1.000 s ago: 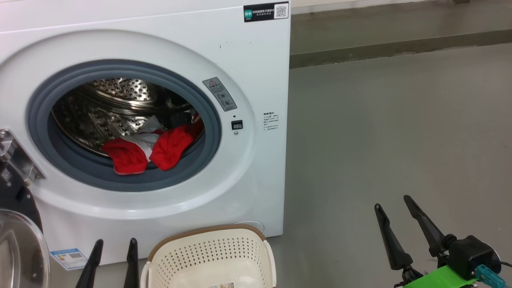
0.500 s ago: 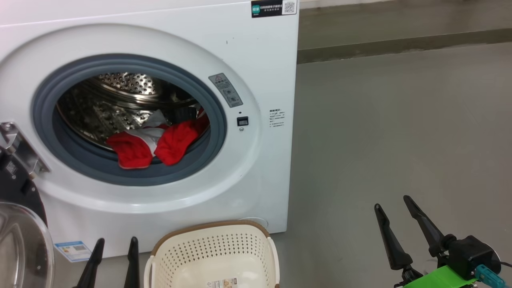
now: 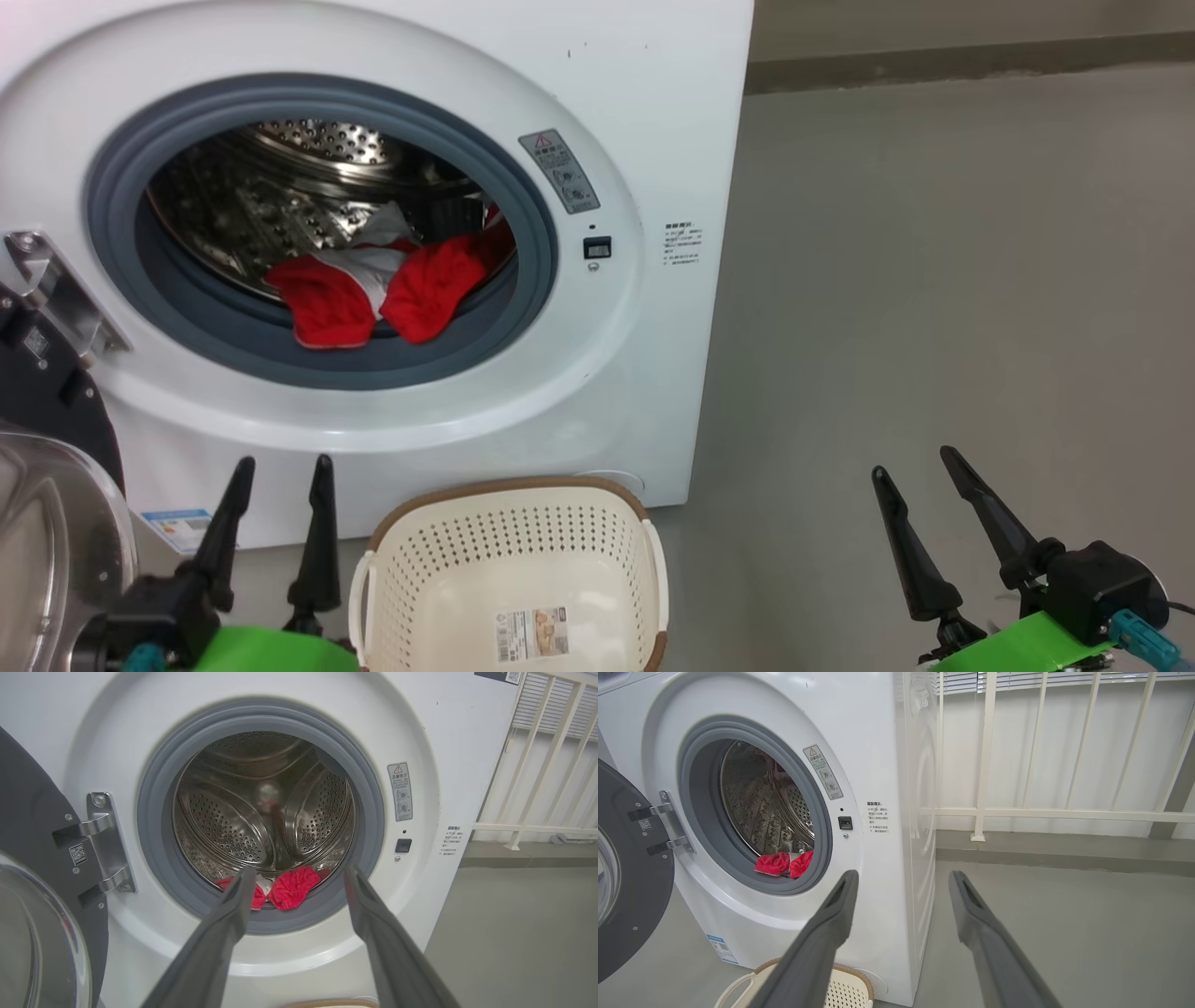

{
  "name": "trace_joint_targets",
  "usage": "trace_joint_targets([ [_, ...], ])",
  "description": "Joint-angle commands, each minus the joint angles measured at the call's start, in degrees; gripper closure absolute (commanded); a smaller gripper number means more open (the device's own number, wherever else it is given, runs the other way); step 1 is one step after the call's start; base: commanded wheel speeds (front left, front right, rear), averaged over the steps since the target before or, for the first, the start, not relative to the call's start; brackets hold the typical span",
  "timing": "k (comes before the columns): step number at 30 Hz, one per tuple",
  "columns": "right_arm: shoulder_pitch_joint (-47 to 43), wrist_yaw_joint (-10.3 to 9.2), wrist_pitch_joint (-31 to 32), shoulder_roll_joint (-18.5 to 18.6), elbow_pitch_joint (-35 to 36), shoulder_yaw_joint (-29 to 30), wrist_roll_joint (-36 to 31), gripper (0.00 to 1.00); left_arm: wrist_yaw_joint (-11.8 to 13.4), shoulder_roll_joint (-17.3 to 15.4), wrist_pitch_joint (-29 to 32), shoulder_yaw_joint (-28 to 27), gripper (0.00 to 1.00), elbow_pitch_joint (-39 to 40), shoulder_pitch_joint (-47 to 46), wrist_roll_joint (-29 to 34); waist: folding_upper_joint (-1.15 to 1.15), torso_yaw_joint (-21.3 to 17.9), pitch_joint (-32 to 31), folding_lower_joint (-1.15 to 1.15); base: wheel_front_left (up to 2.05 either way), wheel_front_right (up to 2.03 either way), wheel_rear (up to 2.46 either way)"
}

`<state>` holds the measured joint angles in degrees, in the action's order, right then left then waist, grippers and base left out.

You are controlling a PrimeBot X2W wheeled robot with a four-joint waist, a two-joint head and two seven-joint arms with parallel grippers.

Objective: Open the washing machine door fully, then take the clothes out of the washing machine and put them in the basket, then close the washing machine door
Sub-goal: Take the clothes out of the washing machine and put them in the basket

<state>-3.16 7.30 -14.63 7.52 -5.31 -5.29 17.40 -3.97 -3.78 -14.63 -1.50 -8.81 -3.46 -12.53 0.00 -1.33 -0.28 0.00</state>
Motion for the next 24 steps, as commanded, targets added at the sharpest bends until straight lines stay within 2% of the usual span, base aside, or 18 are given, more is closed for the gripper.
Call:
trace_joint_targets([
  [1, 2.7, 0.19, -0.4, 1.2, 1.6, -1.1, -0.3, 0.00, 0.7, -0.8, 0.5, -1.6, 0.00, 0.2, -3.9, 0.0, 0.00, 0.4, 1.3, 0.00, 0.00, 0.00, 0.00],
  [13, 6.2, 0.19, -0.4, 2.5, 2.8, -1.0, -0.3, 0.00, 2.9, -1.7, 1.9, -0.5, 0.00, -5.3, -16.5, 1.5, 0.00, 0.4, 8.7, 0.00, 0.00, 0.00, 0.00],
  [24, 9.8, 0.19, -0.4, 4.0, 3.5, -1.6, 0.0, 0.00, 3.7, -2.1, 1.0, 1.2, 0.00, -14.0, -29.1, 2.7, 0.00, 0.1, 16.0, 0.00, 0.00, 0.00, 0.00],
])
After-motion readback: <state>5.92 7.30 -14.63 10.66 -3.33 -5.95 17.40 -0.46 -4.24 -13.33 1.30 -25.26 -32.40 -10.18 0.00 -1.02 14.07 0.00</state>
